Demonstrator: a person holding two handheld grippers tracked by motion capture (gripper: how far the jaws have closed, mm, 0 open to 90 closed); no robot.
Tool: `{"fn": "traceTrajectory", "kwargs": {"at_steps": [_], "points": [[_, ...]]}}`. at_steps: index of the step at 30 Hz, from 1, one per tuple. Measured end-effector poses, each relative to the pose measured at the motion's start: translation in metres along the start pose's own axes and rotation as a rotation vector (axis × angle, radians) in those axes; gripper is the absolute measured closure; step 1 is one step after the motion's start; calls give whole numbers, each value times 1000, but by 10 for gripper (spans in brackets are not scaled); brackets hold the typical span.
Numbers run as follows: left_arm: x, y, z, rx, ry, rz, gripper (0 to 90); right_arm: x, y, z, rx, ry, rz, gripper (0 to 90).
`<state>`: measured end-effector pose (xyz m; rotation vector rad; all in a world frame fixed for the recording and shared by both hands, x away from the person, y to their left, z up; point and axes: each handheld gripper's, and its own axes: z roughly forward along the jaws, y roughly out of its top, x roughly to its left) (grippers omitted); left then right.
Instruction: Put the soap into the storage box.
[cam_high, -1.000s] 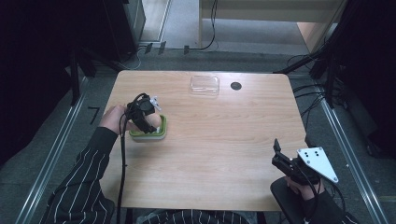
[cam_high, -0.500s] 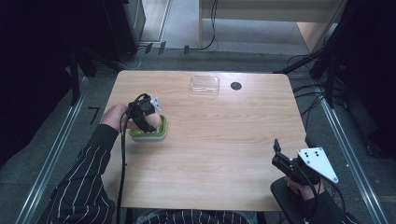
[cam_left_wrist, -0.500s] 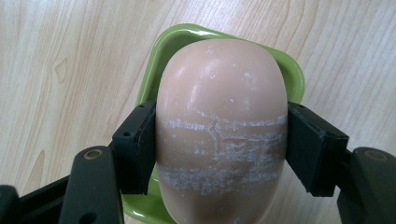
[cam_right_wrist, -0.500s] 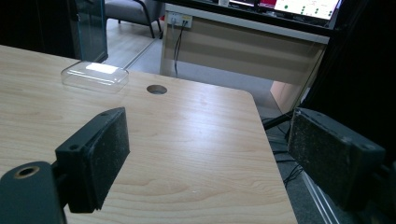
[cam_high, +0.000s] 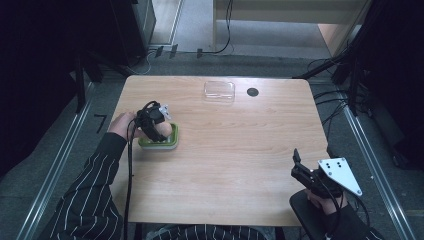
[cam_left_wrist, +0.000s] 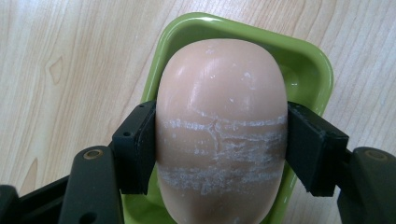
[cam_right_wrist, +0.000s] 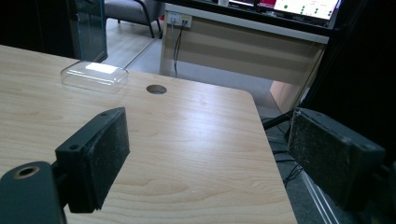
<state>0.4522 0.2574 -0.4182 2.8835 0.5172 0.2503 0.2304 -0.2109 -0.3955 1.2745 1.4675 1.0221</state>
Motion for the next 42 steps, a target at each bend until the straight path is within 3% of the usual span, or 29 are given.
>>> {"fn": "traceTrajectory", "kwargs": {"at_steps": [11,14,42], "points": [[1,-3,8,7,14,4,335,0,0,0,0,-1,-1,136],[0,-3,12,28,10,12,334,0,0,0,0,-1,0,136],[4,-9,14,-14,-19,-22,325,-1,-1,0,0,-2,4,136]]}}
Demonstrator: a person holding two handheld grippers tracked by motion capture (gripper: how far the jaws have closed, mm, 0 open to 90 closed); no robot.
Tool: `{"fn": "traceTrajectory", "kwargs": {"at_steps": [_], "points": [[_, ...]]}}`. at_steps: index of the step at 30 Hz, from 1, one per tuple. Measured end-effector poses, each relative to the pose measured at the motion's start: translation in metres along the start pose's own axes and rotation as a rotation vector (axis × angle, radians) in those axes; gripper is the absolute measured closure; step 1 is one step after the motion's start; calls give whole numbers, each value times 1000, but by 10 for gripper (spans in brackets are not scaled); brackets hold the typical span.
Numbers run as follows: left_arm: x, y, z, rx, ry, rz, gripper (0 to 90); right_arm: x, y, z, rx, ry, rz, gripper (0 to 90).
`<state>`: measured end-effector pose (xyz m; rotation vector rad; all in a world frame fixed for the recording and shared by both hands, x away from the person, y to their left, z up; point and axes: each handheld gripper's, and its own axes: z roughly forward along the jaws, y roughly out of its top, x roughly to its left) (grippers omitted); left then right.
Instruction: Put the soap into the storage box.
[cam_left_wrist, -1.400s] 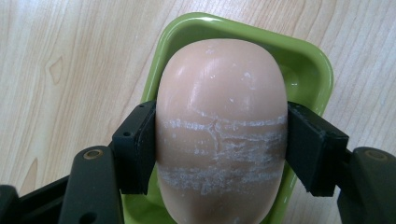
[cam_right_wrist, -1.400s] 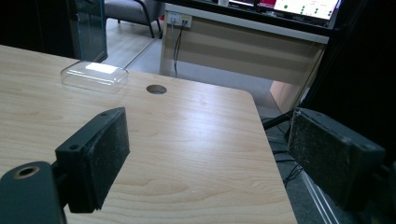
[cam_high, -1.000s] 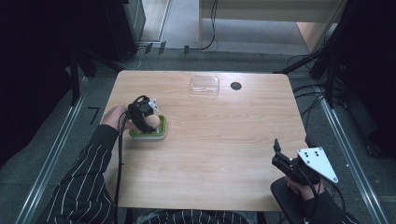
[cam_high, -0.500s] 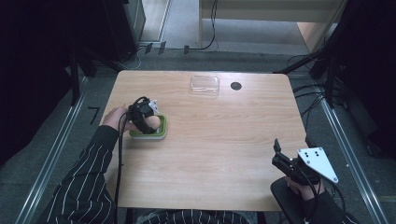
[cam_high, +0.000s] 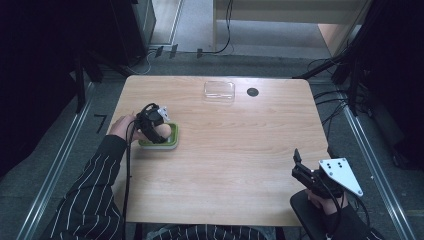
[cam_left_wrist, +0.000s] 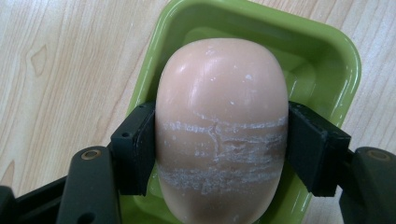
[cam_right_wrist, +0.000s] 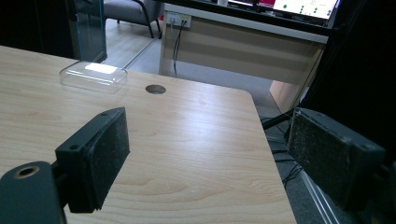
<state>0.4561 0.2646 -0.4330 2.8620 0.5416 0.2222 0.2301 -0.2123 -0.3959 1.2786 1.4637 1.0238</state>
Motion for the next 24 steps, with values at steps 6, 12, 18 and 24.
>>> {"fn": "traceTrajectory", "kwargs": {"at_steps": [6,12,18,24], "points": [[0,-1,0,-10,0,-5,321,-1,0,-1,1,-2,1,136],[0,2,0,-10,34,5,288,-3,-1,-3,0,-9,3,135],[0,2,-4,-20,78,-3,186,-2,-1,-4,2,-12,6,136],[2,-1,-6,-10,60,-28,102,-1,0,-3,3,-9,0,136]]}}
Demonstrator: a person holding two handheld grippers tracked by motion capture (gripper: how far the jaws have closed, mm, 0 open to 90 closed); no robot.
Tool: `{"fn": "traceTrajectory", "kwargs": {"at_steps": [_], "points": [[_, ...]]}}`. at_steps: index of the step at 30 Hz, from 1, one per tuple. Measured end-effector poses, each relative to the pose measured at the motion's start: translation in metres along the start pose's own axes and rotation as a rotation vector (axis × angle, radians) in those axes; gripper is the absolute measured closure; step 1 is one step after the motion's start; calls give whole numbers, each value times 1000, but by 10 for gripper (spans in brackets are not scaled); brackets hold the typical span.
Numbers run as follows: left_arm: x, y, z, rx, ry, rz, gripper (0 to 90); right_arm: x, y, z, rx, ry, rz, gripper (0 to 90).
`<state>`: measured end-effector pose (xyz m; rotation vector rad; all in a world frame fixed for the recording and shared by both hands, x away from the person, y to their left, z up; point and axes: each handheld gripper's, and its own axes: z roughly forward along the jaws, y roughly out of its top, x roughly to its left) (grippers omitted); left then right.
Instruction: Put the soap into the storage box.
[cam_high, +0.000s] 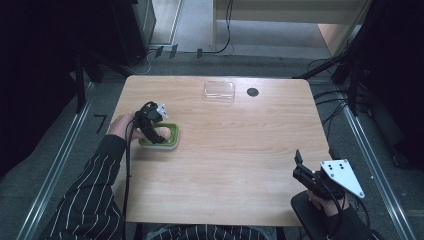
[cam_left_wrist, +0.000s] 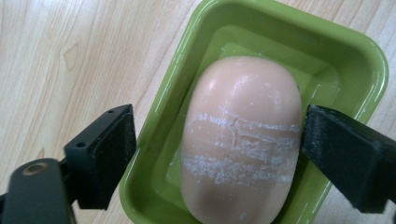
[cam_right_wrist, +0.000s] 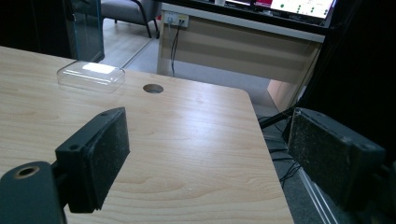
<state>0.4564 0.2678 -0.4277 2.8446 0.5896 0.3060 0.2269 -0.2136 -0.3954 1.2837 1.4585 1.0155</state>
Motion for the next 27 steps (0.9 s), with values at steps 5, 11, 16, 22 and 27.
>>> {"fn": "traceTrajectory", "kwargs": {"at_steps": [5,11,16,22,27], "points": [[-2,1,-5,2,-10,-11,42,-1,0,0,-2,0,3,136],[-8,5,-9,24,-35,-44,10,-1,0,0,-2,-1,6,136],[-14,3,-15,30,-28,-69,1,-1,0,0,-3,-1,6,136],[-23,0,-19,48,-23,-91,1,-1,0,0,-5,0,6,136],[-35,-1,-24,58,-24,-106,0,-1,0,0,-4,1,4,136]]}}
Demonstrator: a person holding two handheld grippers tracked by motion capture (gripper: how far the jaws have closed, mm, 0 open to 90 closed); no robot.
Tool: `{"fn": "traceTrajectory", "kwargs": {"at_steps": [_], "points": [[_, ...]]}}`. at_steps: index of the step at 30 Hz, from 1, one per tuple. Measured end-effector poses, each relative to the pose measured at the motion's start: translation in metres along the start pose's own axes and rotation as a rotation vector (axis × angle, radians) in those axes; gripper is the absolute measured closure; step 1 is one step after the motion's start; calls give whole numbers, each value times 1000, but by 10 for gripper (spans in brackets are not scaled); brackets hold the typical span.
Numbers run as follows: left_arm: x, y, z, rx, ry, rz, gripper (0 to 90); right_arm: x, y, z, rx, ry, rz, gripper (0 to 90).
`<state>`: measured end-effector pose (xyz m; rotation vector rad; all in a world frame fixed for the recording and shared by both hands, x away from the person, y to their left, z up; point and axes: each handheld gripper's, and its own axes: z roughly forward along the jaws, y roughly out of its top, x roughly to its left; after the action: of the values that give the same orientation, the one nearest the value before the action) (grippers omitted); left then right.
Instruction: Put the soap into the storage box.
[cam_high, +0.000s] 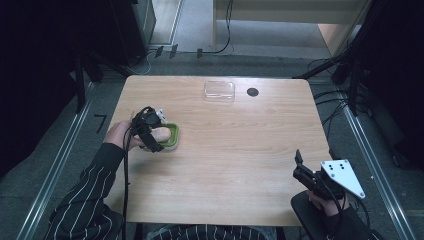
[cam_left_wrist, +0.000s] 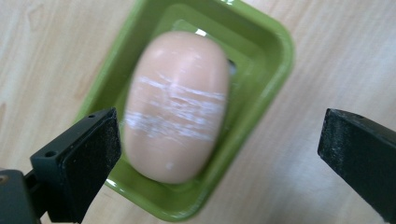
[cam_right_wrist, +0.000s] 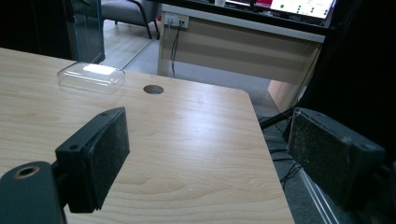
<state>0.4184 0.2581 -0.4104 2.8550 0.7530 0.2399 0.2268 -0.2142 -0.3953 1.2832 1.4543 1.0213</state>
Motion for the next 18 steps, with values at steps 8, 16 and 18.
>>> {"fn": "traceTrajectory", "kwargs": {"at_steps": [8,16,18], "points": [[-22,-5,-6,0,9,-6,0,1,0,0,-1,0,-4,135],[-41,-10,-8,10,4,-12,0,1,0,0,1,1,-4,135],[-45,-12,-9,6,4,-13,0,1,0,0,1,2,-4,136]]}}
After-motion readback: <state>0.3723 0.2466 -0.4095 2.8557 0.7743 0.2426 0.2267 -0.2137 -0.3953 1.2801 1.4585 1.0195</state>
